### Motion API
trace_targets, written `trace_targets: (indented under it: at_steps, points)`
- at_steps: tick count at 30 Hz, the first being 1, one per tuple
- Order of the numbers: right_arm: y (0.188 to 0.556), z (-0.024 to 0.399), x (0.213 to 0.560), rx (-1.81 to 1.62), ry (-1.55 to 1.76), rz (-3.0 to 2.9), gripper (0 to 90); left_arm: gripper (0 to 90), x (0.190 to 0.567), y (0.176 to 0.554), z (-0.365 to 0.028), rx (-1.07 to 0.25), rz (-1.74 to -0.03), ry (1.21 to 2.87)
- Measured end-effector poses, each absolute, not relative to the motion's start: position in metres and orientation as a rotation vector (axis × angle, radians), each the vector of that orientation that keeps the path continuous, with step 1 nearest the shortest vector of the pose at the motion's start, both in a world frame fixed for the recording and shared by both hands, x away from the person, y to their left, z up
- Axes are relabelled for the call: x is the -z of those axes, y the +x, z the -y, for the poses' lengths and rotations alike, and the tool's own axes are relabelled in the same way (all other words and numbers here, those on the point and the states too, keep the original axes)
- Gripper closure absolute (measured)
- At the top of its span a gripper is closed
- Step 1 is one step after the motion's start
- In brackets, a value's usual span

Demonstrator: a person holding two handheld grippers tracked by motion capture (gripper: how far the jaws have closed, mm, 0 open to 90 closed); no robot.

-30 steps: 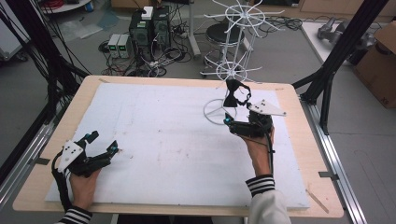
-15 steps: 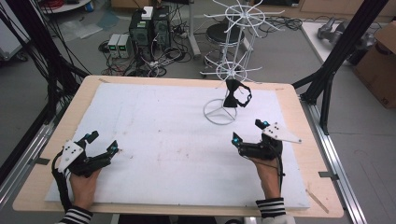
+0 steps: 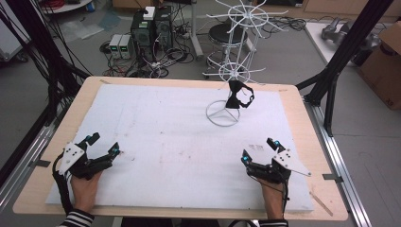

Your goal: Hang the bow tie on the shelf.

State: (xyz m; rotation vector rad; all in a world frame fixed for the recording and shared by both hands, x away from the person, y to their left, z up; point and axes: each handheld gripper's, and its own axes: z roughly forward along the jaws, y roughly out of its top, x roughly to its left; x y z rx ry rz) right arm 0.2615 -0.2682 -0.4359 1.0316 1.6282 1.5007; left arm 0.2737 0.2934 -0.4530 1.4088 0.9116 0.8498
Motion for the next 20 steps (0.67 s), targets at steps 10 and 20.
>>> trace_targets:
  at_steps: [10,20]
  points:
    - [0.258,0.268,0.445,-1.467,0.996,-1.550,0.5,16.3,0.453,0.274,-0.294,-0.850,-0.914,1.407]
    - [0.260,0.270,0.453,-1.463,1.046,-1.557,0.6,16.3,0.453,0.274,-0.294,-0.848,-0.919,1.405]
